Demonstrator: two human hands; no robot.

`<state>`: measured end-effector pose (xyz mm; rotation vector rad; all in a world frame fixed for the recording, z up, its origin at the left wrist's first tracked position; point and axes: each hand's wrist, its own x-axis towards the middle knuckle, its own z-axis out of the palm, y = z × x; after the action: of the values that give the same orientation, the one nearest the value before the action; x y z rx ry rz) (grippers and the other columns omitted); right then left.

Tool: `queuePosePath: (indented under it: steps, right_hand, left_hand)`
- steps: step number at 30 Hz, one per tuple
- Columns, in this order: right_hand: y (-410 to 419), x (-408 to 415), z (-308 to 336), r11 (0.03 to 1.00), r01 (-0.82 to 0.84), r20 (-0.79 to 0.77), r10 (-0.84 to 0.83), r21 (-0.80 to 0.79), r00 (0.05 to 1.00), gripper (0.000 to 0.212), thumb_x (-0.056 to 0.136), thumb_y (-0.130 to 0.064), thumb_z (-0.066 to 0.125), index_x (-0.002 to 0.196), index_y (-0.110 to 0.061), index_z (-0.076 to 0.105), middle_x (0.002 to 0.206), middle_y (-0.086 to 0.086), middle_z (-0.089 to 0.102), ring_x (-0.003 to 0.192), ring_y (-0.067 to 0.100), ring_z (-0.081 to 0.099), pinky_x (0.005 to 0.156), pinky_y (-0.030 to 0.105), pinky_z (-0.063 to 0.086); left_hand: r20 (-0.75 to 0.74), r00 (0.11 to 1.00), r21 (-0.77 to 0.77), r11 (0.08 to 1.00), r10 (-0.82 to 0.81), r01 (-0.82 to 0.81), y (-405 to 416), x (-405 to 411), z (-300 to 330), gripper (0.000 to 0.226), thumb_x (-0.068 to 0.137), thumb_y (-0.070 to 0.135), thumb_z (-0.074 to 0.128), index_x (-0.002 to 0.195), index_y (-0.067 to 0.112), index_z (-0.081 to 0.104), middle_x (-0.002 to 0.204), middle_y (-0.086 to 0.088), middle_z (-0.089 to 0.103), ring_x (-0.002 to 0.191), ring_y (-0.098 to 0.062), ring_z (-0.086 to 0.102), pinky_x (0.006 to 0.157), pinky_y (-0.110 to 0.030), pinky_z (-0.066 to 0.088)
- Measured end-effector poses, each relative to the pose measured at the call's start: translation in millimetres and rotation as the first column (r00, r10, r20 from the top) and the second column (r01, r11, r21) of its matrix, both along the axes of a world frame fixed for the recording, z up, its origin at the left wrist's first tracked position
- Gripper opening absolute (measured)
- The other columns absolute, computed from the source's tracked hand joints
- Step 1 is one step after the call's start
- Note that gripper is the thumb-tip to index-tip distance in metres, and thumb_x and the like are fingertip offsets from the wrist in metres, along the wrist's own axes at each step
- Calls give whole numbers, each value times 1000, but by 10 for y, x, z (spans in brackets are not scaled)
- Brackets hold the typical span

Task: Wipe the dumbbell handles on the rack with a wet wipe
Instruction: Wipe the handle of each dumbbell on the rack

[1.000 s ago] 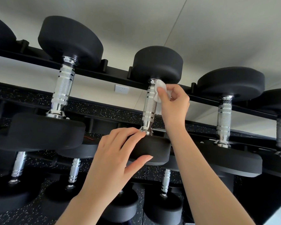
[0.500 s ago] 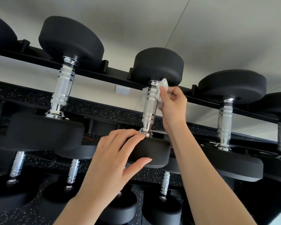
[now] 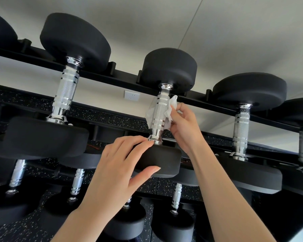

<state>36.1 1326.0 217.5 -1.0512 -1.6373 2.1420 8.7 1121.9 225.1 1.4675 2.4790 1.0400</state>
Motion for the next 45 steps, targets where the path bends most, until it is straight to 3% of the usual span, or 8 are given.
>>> queuePosePath:
  steps: [7,13,20,25,28,31,34,45]
  right_hand:
    - [-76,263,51,984,-153,121,163,-90,979,11,95,-12,50,85,-7,46,77,15,65,59,16,64,54,24,52]
    - [-72,391,185,877,-365,352,251,312,902,15,85,-17,66,78,-9,55,64,0,60,59,11,54,63,24,43]
    - [-207,422,295,768,-330,371,130,549,919,8,75,-22,76,83,-21,76,89,-11,72,82,3,64,77,22,50]
    - [-270,250,367,618,-425,405,183,661,896,7,75,-19,77,82,-21,76,82,-4,68,74,6,57,66,16,44]
    - [-281,112,379,420,-554,509,226,718,831,10,77,-24,75,86,-20,76,77,-4,62,71,8,52,68,21,43]
    - [-303,16,450,241,-707,677,205,665,707,16,83,-39,67,94,-30,73,79,-4,63,79,16,58,72,34,50]
    - [-319,-51,529,117,-814,795,174,569,581,23,87,-45,58,104,-35,68,81,-3,62,92,21,60,73,30,47]
    - [-354,-276,500,48,-878,867,141,476,478,18,84,-38,61,99,-29,65,88,4,59,85,25,60,70,34,51]
  left_hand:
    - [11,1000,0,1000,9,-9,-1,7,0,46,90,50,48,124,20,55,123,10,53,114,-13,48,92,-34,39]
    - [38,999,-7,1000,14,-14,-4,22,10,46,90,51,47,124,20,57,124,10,53,116,-13,48,92,-35,39]
    - [49,999,12,1000,25,-25,-8,31,-4,47,91,51,46,125,20,57,126,10,52,117,-11,46,91,-33,39]
    - [89,996,51,998,28,-33,-9,43,-37,46,90,51,49,125,21,56,127,11,51,119,-10,45,90,-34,39]
    - [176,982,109,990,74,-94,-11,57,-73,49,86,52,54,124,20,57,125,8,51,117,-11,46,92,-37,41]
    - [247,962,148,977,114,-153,-19,66,-86,51,83,53,57,120,19,59,123,7,51,114,-13,48,91,-41,45]
    - [248,961,151,976,118,-159,-8,58,-90,51,81,54,58,118,19,61,121,7,51,114,-12,48,90,-41,45]
    - [254,961,136,980,110,-148,-11,16,-123,53,80,56,58,119,21,62,119,6,54,111,-12,49,88,-39,45]
